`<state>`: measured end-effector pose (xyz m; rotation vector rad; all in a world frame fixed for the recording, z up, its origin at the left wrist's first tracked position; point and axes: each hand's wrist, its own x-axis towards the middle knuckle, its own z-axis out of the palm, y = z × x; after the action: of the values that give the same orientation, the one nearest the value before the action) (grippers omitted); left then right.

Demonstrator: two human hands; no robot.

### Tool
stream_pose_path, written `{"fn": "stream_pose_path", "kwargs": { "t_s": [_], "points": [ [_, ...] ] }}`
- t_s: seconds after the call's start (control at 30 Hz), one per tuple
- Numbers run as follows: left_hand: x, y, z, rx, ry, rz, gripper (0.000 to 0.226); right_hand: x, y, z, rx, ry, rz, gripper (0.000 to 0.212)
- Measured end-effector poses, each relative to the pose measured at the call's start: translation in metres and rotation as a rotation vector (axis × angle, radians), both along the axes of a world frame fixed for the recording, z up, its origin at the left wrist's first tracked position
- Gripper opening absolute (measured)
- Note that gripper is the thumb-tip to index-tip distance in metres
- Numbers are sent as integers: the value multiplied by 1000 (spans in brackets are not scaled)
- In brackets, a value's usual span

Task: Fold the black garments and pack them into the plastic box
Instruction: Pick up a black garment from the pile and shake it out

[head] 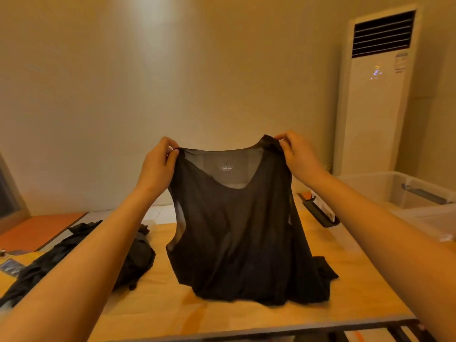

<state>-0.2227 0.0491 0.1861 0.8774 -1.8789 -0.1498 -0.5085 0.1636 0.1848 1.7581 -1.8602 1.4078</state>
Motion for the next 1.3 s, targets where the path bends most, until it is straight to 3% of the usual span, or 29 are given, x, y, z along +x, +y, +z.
{"fn": "stream_pose_path", "kwargs": {
  "t_s": [0.4,0.8,1.13,1.3],
  "points": [
    [19,54,132,-453,9,63,18,3,61,134,-321,119,-41,28],
    [23,112,220,-688,107,107,16,38,110,207,-611,76,-149,20],
    [41,105,246,-699,114,64,12,32,105,229,-697,221,-211,25],
    [27,56,219,-576,7,82,14,11,52,203,-559,247,-231,23]
  ]
}}
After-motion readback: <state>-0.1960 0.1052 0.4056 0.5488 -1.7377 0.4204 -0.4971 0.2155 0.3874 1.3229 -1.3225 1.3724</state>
